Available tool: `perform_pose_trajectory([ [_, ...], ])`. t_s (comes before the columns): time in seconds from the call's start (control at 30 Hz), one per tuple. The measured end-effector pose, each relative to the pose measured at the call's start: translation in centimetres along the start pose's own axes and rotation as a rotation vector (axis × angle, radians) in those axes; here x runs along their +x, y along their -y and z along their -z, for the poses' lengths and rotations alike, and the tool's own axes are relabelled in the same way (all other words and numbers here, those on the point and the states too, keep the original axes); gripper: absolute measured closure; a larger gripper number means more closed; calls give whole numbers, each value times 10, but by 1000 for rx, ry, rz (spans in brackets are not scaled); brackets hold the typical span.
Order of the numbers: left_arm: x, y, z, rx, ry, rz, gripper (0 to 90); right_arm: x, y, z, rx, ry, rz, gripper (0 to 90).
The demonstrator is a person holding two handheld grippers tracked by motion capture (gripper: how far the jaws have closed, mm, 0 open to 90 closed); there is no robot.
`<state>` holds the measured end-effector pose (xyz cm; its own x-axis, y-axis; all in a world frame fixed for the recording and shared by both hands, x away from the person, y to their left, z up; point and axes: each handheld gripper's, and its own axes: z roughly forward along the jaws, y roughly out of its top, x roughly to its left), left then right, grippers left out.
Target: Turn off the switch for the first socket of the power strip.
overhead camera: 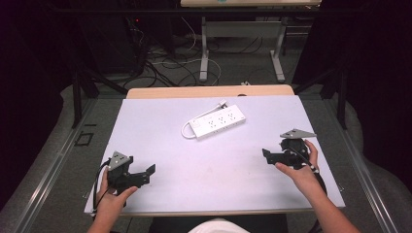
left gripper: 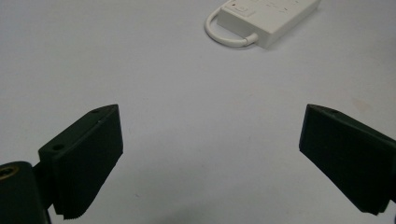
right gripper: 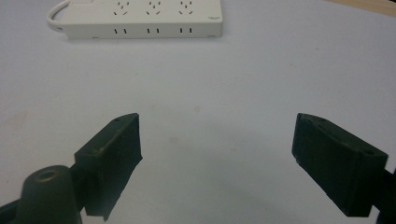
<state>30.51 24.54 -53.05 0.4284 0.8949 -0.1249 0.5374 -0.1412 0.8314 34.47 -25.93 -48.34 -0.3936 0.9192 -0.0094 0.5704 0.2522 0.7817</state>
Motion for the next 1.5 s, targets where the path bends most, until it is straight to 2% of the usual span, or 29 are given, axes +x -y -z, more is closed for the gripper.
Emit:
perform_pose_trajectory([
  [0.3, 3, 1, 0, -1, -32, 25, 42, 5, -20, -5, 1, -18, 16, 152],
  [0.47, 3, 1, -1, 2, -42, 17, 15, 9, -33, -7, -1, -27, 36, 152],
  [1.03, 3, 1, 0, -6, -47, 5, 3, 24, -65, -19, 39, -60, 115, 152],
  [1.3, 3, 1, 0, -16, -46, 17, 3, 30, -76, -27, 67, -90, 132, 152],
  [1.5, 3, 1, 0, -21, -44, 8, 3, 33, -84, -34, 79, -101, 144, 155],
])
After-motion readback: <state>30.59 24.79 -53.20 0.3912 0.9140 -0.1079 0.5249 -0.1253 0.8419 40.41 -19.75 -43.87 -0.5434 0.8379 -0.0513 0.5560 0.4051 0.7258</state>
